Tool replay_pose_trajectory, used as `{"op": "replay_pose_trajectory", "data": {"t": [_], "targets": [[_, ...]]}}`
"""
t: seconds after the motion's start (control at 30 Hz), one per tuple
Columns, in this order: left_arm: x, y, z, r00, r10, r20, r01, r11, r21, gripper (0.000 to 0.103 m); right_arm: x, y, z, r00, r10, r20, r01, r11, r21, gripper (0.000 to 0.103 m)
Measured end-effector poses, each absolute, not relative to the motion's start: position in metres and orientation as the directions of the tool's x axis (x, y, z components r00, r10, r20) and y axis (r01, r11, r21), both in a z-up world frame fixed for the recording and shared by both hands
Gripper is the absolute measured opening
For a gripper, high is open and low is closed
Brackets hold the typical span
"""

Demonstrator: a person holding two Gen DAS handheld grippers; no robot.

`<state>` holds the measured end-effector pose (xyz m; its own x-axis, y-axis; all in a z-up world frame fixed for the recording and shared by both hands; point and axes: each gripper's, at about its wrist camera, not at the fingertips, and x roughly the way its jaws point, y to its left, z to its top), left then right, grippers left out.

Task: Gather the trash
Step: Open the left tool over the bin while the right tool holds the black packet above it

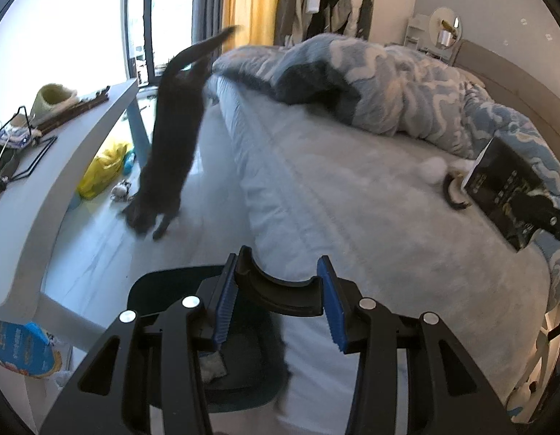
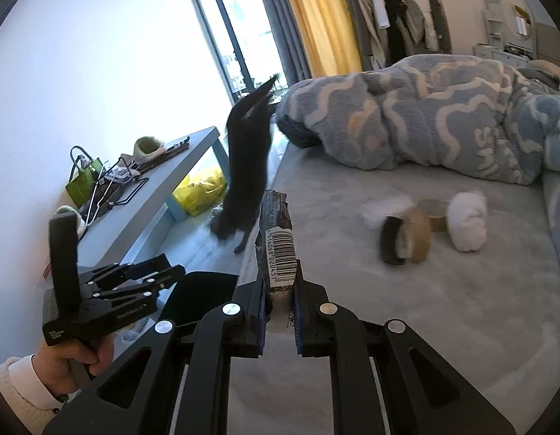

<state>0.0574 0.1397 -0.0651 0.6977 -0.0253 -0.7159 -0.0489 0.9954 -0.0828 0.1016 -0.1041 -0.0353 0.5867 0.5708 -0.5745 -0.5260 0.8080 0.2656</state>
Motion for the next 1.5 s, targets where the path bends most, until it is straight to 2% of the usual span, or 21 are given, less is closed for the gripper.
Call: {"op": "replay_pose_trajectory", "data": {"t": [0.5,0.87,0.97,1.03,1.13,1.5], "targets": [[0.058,0.195,-0.116,0.586,0.013,-0.810,-0.104,0.993,-0.060,0.046,0.100,-0.038,-0.049,0.520,0.592,-0.615,-0.588,0.771,0.245,0.012],[0.050,0.236,-0.163,0.468,-0.040,-0.883,-0.154,0.980,-0.126,0.047,0.096,0.016,-0.063,0.454,0.610,-0.650,-0.634,0.734,0.246,0.012],[0.047,0.243,-0.170,0.450,-0.053,-0.892,-0.166,0.976,-0.142,0.049,0.096,0.031,-0.069,0.438,0.606,-0.664,-0.640,0.729,0.243,0.012],[0.046,0.246,-0.173,0.444,-0.056,-0.894,-0.172,0.974,-0.147,0.058,0.098,0.038,-0.074,0.425,0.605,-0.673,-0.640,0.727,0.249,0.012],[0.043,0.252,-0.176,0.441,-0.058,-0.896,-0.180,0.972,-0.151,0.064,0.099,0.048,-0.084,0.405,0.598,-0.691,-0.644,0.724,0.248,0.012],[0.031,0.278,-0.151,0.506,-0.055,-0.861,-0.206,0.962,-0.182,0.067,0.103,0.083,-0.125,0.340,0.548,-0.765,-0.642,0.729,0.237,0.012]]}}
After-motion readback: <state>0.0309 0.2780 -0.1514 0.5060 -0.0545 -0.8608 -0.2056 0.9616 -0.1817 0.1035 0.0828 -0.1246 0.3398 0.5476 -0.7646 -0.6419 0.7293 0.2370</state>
